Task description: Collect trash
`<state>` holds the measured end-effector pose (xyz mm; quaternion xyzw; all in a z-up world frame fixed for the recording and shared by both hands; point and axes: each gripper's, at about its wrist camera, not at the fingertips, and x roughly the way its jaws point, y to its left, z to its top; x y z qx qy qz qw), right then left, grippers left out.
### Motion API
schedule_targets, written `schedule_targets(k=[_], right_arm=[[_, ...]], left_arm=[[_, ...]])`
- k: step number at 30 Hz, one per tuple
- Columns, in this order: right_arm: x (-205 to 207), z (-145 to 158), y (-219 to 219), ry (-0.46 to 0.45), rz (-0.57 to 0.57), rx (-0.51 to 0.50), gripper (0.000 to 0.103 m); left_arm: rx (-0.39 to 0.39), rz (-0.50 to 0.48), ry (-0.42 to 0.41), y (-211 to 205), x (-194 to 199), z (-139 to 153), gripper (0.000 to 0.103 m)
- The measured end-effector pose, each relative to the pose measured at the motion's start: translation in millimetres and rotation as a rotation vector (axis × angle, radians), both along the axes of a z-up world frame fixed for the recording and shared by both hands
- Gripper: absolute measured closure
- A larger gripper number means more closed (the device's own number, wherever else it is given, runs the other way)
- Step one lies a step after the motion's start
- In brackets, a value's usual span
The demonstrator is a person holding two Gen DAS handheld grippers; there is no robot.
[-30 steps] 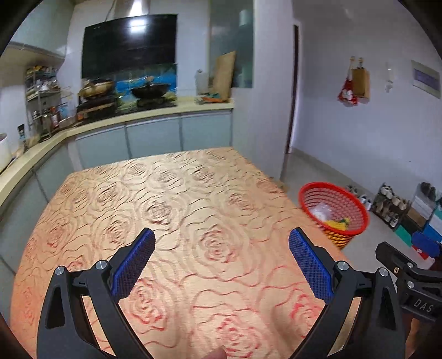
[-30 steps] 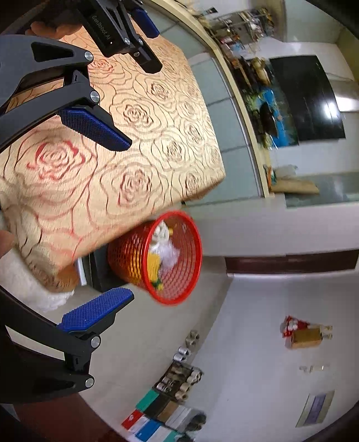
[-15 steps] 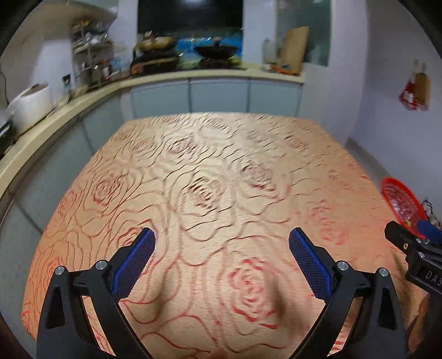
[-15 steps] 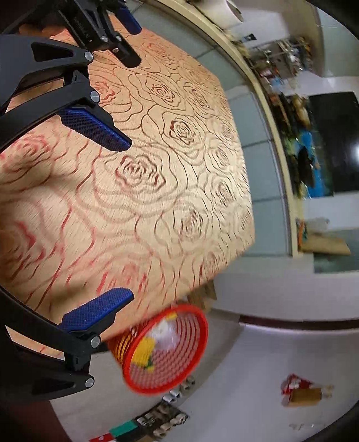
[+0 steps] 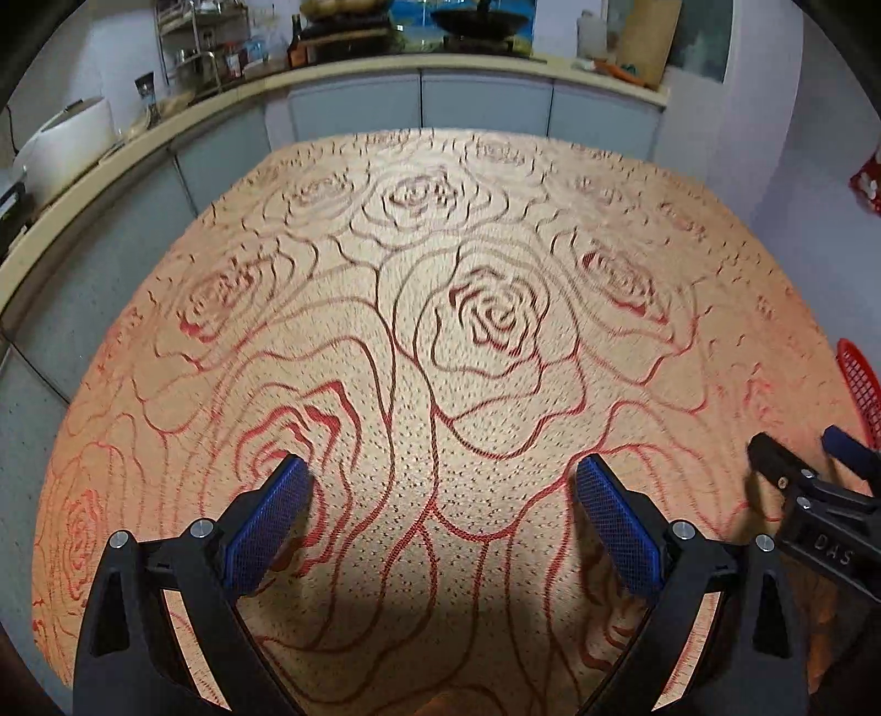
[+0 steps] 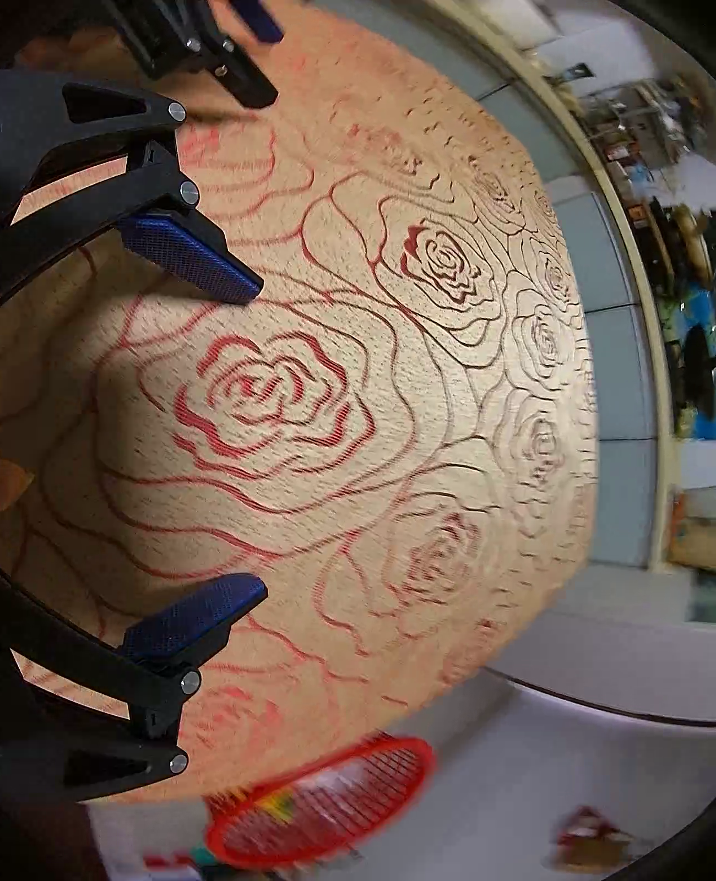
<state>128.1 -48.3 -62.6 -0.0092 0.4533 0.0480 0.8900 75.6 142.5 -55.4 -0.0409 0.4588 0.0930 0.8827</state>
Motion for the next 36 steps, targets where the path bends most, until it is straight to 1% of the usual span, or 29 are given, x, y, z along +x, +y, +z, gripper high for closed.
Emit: schedule_targets(k=[1,11,36], right_arm=[[0.5,-0.1,0.6,0.000,0.001,-0.004,0.006],[1.3,-0.1,-0.4,0.001,0.001,-0.005,0.006],[1.5,0.3,-1.9,0.001,0.001,-0.005,0.006]], left_arm=[[0.015,0.000,-0.001,-1.5,0.6,-1.5,0.008],[0.014,0.007,0.001,-2.3,8.1,-2.2,0.007],[0.011,0.007,0.000,-2.1,7.7,-2.6,0.007]])
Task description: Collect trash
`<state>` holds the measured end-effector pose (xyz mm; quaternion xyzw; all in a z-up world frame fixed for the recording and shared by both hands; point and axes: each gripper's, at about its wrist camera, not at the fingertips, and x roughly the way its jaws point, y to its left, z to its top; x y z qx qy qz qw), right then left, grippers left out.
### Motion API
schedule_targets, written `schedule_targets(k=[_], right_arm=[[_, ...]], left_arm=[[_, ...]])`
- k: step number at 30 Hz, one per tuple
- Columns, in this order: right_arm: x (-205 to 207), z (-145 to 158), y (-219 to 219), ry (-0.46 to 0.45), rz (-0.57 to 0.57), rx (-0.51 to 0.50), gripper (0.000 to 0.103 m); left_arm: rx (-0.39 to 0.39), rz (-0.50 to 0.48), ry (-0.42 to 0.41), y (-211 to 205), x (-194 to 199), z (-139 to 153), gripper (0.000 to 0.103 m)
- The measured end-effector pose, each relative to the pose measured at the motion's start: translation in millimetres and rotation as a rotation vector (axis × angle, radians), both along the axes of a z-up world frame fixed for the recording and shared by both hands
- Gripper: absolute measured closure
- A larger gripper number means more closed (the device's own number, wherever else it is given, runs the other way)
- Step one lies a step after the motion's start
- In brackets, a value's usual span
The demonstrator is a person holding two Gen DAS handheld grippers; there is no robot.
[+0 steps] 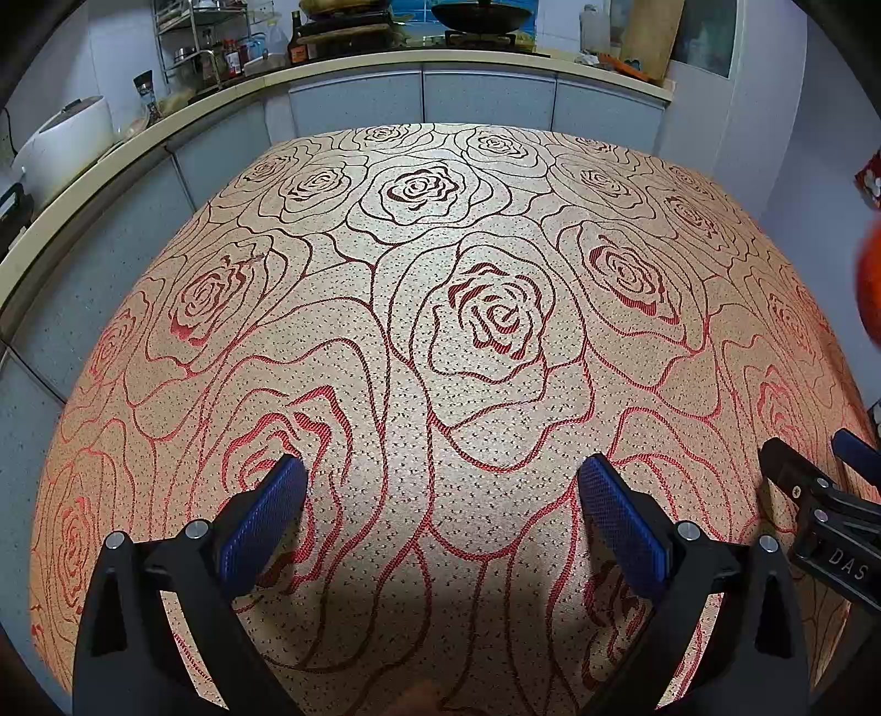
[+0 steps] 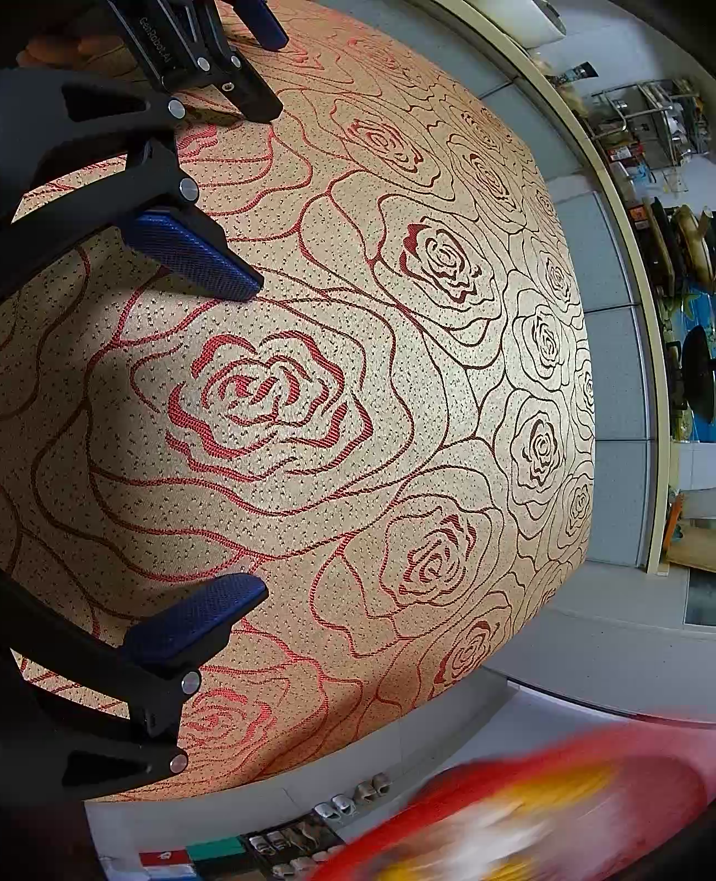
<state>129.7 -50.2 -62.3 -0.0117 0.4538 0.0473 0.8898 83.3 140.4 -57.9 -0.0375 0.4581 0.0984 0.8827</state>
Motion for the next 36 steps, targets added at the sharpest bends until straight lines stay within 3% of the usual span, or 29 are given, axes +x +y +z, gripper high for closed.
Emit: schedule_targets(k=[36], right_arm=[[-0.6,3.9,-4.6,-0.001,0.001,-0.004,0.006]], left_arm=[[-0.008,-0.025,-0.003,3.3,0.3,-0.8,0.007]])
